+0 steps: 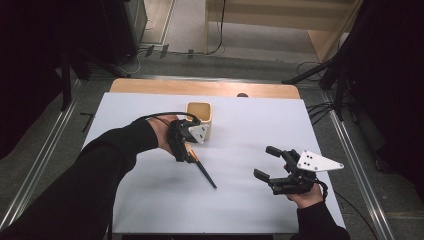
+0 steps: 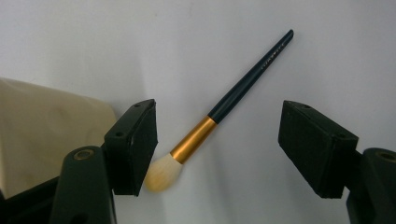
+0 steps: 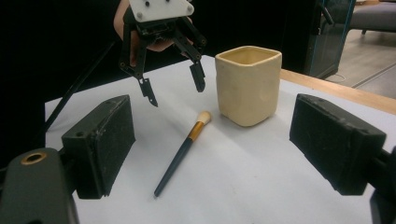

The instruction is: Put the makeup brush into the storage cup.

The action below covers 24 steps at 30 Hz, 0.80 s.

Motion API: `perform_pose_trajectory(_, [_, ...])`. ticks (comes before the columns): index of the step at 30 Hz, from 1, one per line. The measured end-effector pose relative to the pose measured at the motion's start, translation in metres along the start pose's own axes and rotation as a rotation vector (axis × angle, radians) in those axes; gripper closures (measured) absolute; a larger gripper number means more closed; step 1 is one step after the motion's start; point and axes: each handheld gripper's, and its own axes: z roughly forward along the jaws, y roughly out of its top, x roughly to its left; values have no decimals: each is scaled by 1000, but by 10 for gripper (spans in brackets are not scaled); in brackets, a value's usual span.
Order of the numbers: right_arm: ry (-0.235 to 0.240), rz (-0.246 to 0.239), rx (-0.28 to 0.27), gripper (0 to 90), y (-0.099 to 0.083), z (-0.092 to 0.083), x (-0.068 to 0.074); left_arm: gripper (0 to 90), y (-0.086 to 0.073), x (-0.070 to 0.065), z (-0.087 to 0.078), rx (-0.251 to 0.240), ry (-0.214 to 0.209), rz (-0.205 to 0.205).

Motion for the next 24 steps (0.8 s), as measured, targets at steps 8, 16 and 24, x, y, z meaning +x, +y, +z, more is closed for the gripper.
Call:
perform_pose_trajectory(8, [1,-2,-1,150,0,0,0,300,8,2,8,93,6,70])
perform_pose_trajectory(16, [4,1,-2,150,0,0,0,336,13,4,14,127,-37,125])
perform_pose_trajectory(24, [7,-1,-3,151,1,0,0,338,9,6,27,133,-64,118])
